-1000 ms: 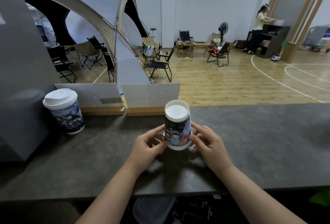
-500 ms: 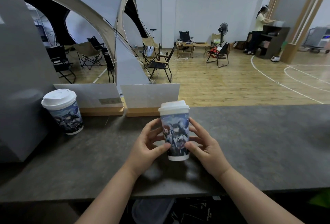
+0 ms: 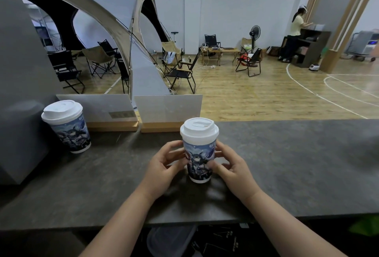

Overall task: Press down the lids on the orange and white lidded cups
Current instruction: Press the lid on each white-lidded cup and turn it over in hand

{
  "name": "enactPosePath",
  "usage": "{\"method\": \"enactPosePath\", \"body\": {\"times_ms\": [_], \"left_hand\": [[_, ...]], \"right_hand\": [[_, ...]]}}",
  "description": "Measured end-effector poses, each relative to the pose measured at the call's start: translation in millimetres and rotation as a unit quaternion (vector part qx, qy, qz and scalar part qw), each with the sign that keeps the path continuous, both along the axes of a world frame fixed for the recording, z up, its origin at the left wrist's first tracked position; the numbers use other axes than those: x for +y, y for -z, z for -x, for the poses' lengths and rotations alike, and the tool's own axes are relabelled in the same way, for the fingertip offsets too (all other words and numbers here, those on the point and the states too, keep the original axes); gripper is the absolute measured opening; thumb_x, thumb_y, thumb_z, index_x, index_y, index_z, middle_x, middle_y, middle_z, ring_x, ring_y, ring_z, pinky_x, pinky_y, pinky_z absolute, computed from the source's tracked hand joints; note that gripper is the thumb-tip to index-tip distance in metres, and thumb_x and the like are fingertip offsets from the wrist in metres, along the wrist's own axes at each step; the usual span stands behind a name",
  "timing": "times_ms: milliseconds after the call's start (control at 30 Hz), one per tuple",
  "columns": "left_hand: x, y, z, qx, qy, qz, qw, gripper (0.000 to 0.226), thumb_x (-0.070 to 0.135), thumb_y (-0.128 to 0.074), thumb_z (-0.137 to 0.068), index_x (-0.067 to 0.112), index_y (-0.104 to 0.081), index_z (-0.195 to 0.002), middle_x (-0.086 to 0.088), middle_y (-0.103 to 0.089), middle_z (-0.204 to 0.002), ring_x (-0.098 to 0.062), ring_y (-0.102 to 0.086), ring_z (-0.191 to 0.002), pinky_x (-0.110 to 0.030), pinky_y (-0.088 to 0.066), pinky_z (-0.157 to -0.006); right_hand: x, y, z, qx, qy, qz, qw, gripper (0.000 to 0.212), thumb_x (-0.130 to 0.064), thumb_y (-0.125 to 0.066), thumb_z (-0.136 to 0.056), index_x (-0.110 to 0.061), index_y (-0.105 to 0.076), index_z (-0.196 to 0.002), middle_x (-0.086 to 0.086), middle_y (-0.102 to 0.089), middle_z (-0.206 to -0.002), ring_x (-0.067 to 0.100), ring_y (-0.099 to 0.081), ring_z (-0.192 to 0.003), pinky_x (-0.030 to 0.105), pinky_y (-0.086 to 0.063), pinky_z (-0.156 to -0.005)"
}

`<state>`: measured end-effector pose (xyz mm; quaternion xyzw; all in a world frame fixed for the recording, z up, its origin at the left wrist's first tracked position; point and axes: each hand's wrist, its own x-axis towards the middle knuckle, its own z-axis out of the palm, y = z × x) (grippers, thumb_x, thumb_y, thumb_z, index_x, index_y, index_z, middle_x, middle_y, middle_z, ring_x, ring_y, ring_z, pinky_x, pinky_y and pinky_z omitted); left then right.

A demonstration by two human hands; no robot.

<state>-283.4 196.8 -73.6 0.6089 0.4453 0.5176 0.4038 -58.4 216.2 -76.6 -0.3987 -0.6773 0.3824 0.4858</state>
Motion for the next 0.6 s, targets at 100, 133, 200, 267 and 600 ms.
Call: {"method": "enactPosePath", "body": {"times_ms": [100,133,200,267,600], "left_hand": [[-1.5,-2.3,-0.7,0.034,-0.019,-0.016,0.999,0.044,0.029,-0.075,-0.086,0.036,-0.063,-0.128,0.010,-0.066,-0.125,-0.012,-0.063,-0.116,-0.049,-0.058,-0.089],[-2.4,-3.7,-0.8,0.046,-0.021,-0.019,0.999,0.048,0.030,-0.074,-0.085,0.032,-0.062,-0.132,0.012,-0.063,-0.124,-0.013,-0.062,-0.113,-0.049,-0.059,-0.087],[-3.9,-7.2,-1.3,0.071,-0.009,-0.013,0.997,0.057,0.032,-0.075,-0.082,0.026,-0.060,-0.136,0.014,-0.060,-0.124,-0.013,-0.061,-0.113,-0.046,-0.059,-0.088],[-5.0,-9.7,-4.7,0.079,0.002,-0.004,0.997,0.058,0.032,-0.076,-0.079,0.026,-0.060,-0.135,0.013,-0.061,-0.127,-0.012,-0.062,-0.114,-0.040,-0.058,-0.092],[2.8,-12.4,-113.2,-0.072,-0.035,0.021,0.997,0.065,-0.001,-0.075,-0.083,0.025,-0.051,-0.137,0.004,-0.066,-0.128,-0.011,-0.065,-0.115,-0.021,-0.055,-0.084]], "right_hand": [[1.5,1.6,-3.5,0.031,0.011,0.011,0.999,0.046,-0.021,-0.074,-0.090,-0.041,-0.059,-0.129,-0.015,-0.068,-0.118,0.009,-0.064,-0.104,0.050,-0.060,-0.077],[1.3,1.0,-4.1,0.033,0.015,0.013,0.999,0.044,-0.027,-0.075,-0.087,-0.041,-0.062,-0.127,-0.016,-0.068,-0.117,0.010,-0.065,-0.104,0.048,-0.061,-0.076],[0.4,-0.2,-4.2,0.024,0.014,0.015,1.000,0.044,-0.040,-0.078,-0.079,-0.039,-0.064,-0.121,-0.016,-0.068,-0.115,0.011,-0.066,-0.102,0.044,-0.062,-0.075],[-0.5,-0.5,-3.6,0.012,0.018,0.015,1.000,0.050,-0.046,-0.081,-0.072,-0.035,-0.064,-0.117,-0.014,-0.069,-0.112,0.013,-0.066,-0.098,0.039,-0.061,-0.073],[-2.3,0.8,-66.3,0.084,0.058,0.050,0.994,0.050,-0.011,-0.079,-0.085,-0.039,-0.063,-0.123,-0.015,-0.065,-0.121,0.028,-0.065,-0.092,0.041,-0.061,-0.071]]}}
